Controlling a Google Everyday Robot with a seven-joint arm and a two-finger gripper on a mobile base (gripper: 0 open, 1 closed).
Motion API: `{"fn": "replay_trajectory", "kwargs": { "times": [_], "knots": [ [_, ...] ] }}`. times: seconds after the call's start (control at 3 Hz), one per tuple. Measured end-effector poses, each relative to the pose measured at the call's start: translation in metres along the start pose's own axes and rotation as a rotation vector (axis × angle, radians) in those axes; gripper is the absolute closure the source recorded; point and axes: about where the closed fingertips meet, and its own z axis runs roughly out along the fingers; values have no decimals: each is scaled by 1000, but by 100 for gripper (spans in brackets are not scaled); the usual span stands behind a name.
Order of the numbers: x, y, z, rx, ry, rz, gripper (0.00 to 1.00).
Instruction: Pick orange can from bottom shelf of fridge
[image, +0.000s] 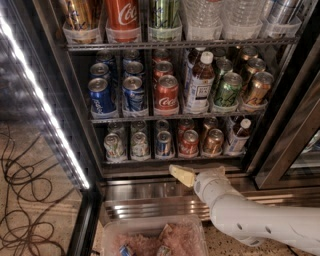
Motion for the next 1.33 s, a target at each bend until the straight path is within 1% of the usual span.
{"fn": "replay_trajectory", "kwargs": {
  "times": [0.33, 0.67, 1.0, 1.33],
  "knots": [
    [2, -13, 8, 49, -33, -11, 0],
    [22, -27, 28, 119, -73, -28, 0],
    [41, -30, 48, 177, -159, -73, 0],
    [48, -25, 55, 231, -226, -99, 0]
  ]
}}
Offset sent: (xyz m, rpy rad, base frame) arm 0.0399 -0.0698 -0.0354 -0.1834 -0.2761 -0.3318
